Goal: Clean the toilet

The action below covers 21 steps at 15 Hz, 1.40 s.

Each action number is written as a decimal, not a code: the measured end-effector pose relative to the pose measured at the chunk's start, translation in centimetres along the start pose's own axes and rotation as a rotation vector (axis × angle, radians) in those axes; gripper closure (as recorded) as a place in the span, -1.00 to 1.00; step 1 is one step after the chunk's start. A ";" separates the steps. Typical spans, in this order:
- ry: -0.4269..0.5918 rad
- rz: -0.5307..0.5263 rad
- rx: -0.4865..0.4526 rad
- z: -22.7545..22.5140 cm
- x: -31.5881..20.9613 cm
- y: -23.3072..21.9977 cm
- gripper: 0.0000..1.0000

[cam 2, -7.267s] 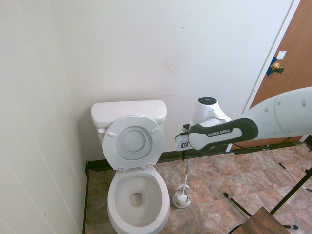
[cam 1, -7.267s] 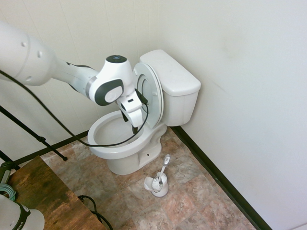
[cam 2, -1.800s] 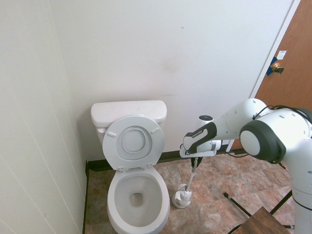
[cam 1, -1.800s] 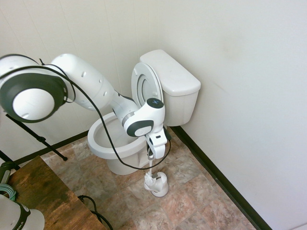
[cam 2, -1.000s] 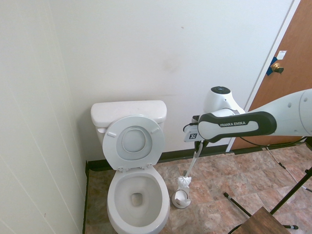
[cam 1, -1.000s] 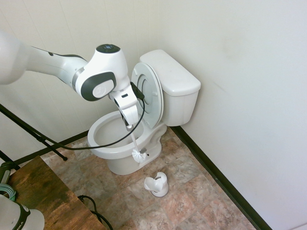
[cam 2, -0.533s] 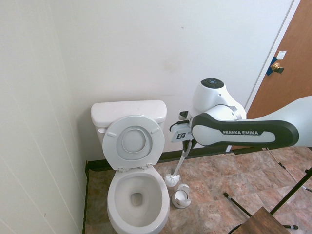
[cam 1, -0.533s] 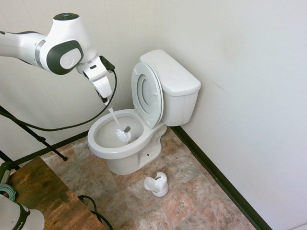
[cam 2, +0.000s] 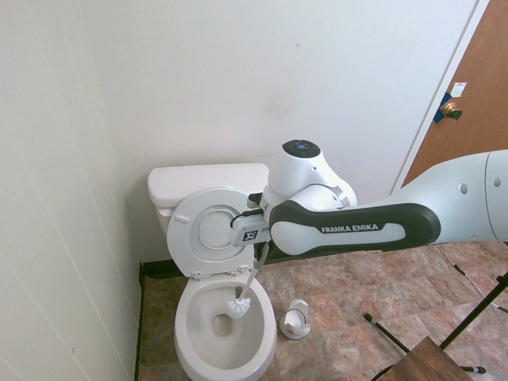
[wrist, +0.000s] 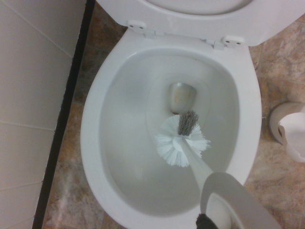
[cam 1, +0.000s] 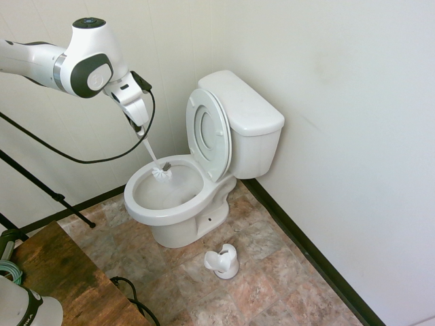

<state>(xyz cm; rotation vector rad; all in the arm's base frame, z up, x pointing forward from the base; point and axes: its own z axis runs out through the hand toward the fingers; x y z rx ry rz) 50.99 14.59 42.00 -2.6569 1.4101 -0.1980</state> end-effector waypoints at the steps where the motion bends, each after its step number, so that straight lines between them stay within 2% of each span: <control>1: 0.010 0.005 -0.004 0.4 -0.4 -0.5 1.00; 6: 0.054 0.038 -0.021 5.3 -1.9 -3.4 1.00; 13: 0.074 0.106 -0.036 15.4 -1.1 -7.2 1.00; 21: 0.136 0.163 -0.049 22.1 -1.3 -10.1 1.00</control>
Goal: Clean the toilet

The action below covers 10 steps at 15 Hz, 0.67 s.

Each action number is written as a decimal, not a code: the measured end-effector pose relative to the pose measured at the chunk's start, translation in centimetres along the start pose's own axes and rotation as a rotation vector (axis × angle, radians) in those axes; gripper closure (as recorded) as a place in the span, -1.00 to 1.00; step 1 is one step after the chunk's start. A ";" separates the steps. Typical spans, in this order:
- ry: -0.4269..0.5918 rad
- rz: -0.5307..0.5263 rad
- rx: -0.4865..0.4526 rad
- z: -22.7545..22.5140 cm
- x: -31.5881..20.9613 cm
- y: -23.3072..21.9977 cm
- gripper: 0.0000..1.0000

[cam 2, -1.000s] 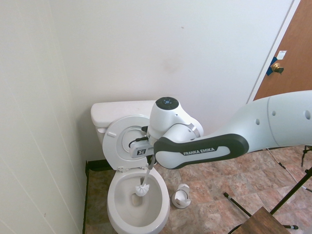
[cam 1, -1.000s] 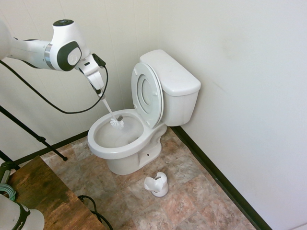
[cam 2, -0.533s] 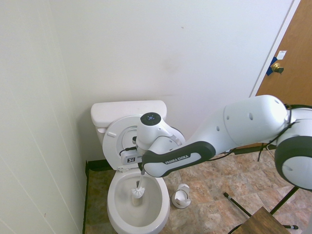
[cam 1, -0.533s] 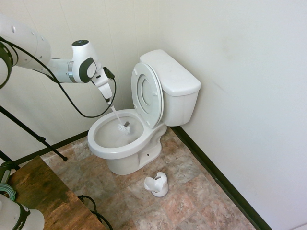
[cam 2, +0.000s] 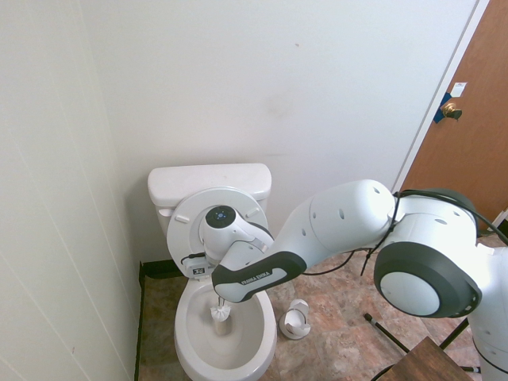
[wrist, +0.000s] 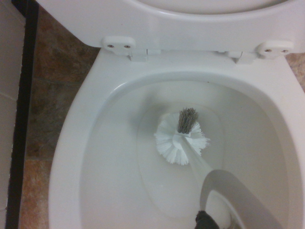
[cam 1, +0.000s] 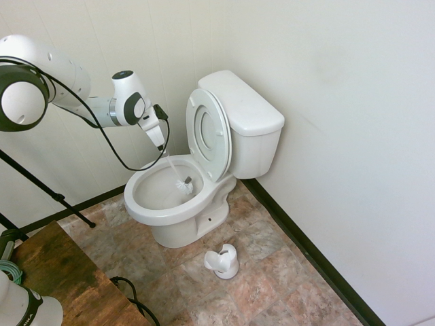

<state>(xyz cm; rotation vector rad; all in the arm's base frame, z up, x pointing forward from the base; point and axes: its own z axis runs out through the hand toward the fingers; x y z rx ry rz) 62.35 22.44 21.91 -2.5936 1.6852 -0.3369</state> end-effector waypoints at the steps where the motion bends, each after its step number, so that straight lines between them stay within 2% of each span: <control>1: 0.003 -0.001 0.003 0.3 -0.4 -0.4 1.00; 10: 0.012 -0.046 -0.019 3.5 -5.1 -3.2 1.00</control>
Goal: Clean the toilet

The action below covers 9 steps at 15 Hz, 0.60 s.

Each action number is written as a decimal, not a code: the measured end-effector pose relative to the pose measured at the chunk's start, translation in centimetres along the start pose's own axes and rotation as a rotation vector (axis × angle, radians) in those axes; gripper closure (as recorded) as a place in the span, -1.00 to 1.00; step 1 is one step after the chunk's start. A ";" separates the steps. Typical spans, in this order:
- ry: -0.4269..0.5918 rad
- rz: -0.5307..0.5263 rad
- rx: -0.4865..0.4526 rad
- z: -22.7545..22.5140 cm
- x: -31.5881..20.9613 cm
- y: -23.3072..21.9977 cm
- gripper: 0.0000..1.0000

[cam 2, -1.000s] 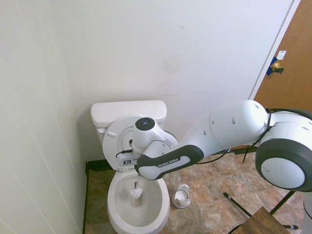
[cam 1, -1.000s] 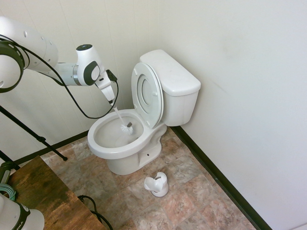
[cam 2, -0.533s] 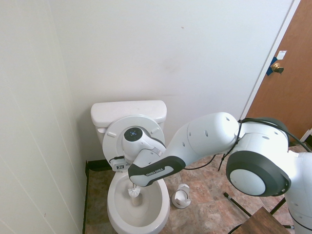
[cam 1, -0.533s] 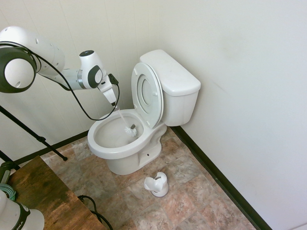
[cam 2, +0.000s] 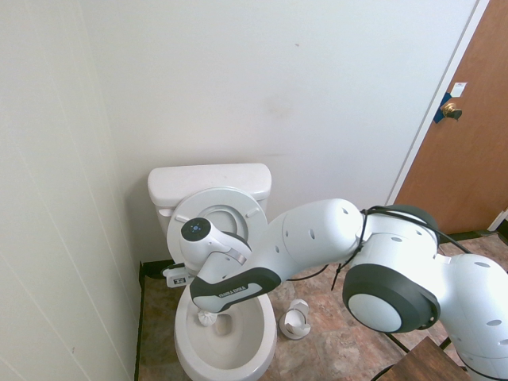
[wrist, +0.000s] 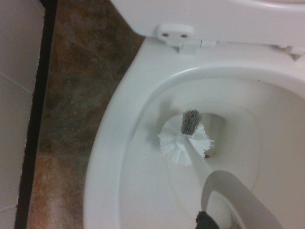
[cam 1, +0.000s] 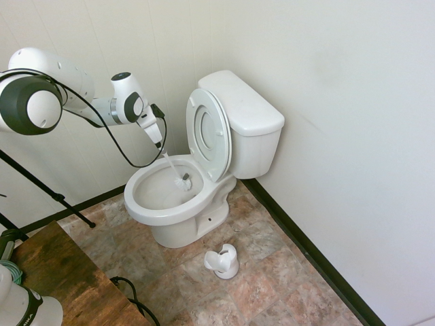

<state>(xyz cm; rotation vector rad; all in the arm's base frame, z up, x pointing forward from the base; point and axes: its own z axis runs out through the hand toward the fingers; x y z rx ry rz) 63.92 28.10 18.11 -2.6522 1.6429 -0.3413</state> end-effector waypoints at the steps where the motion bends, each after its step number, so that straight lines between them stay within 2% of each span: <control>1: -0.001 -0.004 -0.005 0.3 -0.6 0.1 1.00; 9: -0.023 -0.055 -0.022 -0.4 -3.9 1.6 1.00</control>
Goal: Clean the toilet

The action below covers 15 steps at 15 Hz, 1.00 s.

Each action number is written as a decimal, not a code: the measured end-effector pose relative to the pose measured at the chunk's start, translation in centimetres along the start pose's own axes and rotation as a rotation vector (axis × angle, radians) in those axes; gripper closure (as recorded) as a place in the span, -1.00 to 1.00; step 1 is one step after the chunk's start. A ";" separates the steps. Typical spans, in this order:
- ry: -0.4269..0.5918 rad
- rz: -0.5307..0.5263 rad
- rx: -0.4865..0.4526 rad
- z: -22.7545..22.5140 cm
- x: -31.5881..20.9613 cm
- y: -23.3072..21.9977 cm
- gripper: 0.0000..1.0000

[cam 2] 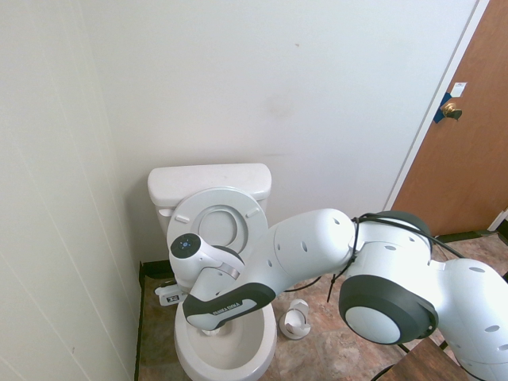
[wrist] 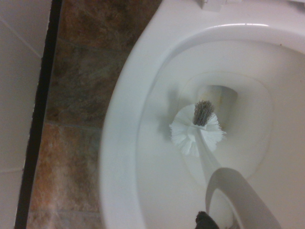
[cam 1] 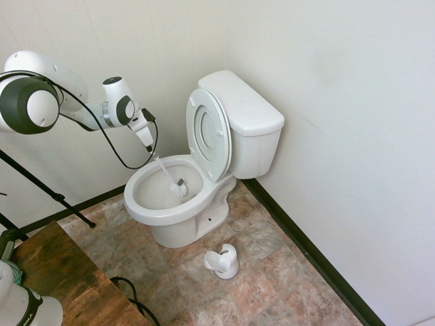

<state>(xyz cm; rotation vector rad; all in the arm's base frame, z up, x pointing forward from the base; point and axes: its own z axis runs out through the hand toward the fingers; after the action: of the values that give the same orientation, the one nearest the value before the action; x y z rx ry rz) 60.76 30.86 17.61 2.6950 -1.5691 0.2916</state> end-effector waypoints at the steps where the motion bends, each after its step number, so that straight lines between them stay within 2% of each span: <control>1: -0.009 -0.012 -0.002 -0.6 -0.6 0.6 1.00; 7: -0.044 -0.043 -0.020 -3.1 -2.1 5.9 1.00; 15: -0.080 0.045 -0.028 -1.8 4.5 11.0 1.00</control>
<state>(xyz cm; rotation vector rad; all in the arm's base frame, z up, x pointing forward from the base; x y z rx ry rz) 53.20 21.68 19.24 2.6858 -1.6427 0.1630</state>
